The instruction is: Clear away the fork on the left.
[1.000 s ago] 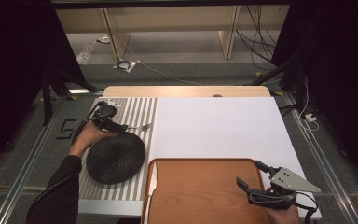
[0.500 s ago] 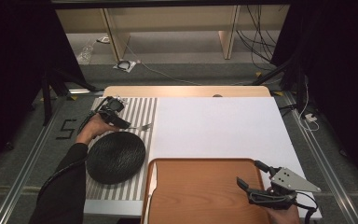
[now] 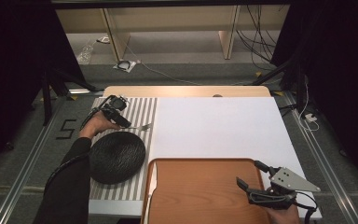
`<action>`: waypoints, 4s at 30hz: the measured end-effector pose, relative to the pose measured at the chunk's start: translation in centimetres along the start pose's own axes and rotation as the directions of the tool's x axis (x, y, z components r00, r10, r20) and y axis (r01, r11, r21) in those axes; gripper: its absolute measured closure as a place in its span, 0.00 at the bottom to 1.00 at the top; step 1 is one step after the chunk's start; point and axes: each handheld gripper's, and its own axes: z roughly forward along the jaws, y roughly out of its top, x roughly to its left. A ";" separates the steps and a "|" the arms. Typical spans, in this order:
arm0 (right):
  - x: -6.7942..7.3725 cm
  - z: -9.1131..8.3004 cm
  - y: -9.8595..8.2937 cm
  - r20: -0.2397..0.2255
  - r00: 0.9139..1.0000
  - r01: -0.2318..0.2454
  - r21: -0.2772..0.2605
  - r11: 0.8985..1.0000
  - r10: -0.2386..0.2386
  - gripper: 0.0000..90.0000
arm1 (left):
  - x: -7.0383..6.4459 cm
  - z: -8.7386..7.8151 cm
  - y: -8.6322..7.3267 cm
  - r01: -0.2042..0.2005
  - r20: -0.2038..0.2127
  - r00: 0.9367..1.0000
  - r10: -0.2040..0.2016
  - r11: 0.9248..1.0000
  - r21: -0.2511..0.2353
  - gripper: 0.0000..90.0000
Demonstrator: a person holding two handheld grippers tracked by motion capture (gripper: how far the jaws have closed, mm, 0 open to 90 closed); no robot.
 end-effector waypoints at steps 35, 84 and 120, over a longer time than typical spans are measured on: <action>-0.1 0.1 -0.1 0.001 1.000 0.001 0.005 1.000 -0.001 0.18 | -0.6 2.1 0.3 -0.143 0.063 0.989 0.136 0.982 0.125 0.60; 0.0 0.2 -0.1 -0.005 1.000 0.005 0.007 1.000 -0.005 0.19 | -1.1 2.4 0.9 -0.187 0.132 0.977 0.166 0.968 0.166 0.89; 0.1 0.2 0.0 -0.002 1.000 0.013 0.011 1.000 -0.013 0.19 | -0.2 -2.7 1.5 -0.187 -0.052 0.981 0.189 0.981 0.052 0.93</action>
